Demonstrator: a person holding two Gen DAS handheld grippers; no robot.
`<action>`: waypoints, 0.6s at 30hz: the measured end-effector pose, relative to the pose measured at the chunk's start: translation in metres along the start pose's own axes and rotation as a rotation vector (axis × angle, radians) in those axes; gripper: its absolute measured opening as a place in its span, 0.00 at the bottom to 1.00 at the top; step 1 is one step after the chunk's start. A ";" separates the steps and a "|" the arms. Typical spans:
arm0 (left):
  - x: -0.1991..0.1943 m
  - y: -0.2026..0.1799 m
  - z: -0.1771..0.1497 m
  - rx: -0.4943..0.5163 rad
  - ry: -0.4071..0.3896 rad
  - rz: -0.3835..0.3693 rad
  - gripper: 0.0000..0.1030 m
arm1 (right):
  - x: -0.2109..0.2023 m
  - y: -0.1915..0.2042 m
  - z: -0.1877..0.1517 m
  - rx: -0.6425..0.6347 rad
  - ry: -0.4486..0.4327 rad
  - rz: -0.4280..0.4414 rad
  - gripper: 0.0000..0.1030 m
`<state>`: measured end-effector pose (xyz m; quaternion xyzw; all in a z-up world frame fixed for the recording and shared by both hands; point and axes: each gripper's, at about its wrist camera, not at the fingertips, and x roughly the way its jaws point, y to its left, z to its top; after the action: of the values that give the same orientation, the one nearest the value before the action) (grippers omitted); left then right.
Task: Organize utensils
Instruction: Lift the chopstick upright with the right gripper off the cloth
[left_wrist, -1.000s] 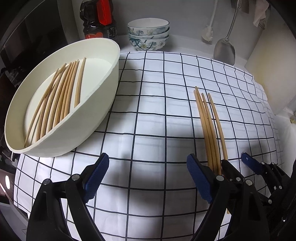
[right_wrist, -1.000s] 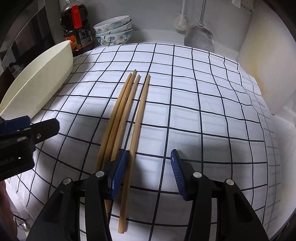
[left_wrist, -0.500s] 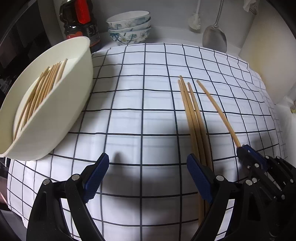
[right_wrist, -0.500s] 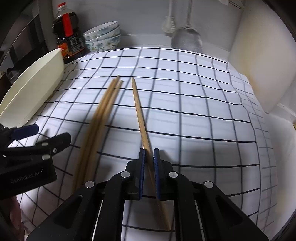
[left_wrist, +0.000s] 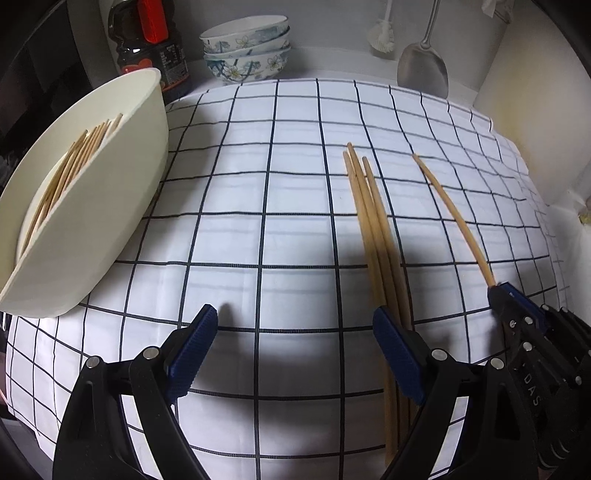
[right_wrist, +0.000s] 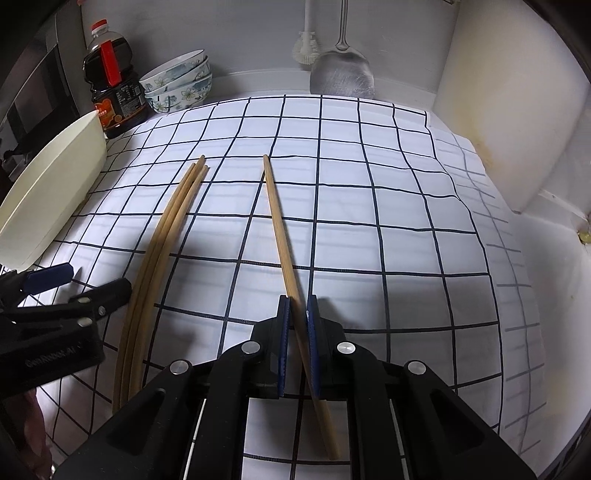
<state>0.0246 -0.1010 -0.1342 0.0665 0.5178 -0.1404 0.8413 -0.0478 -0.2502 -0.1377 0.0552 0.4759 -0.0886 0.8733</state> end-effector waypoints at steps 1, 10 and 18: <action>-0.001 0.000 0.001 0.000 -0.003 -0.004 0.82 | 0.000 0.000 0.000 0.000 -0.001 0.000 0.09; 0.000 -0.006 0.000 0.029 -0.003 -0.004 0.84 | 0.000 -0.002 0.000 0.002 0.000 -0.004 0.09; 0.006 -0.007 -0.004 0.046 0.010 0.018 0.87 | 0.000 -0.002 0.000 -0.003 0.005 -0.008 0.09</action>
<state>0.0211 -0.1079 -0.1410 0.0911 0.5179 -0.1443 0.8383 -0.0484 -0.2525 -0.1373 0.0523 0.4783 -0.0912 0.8719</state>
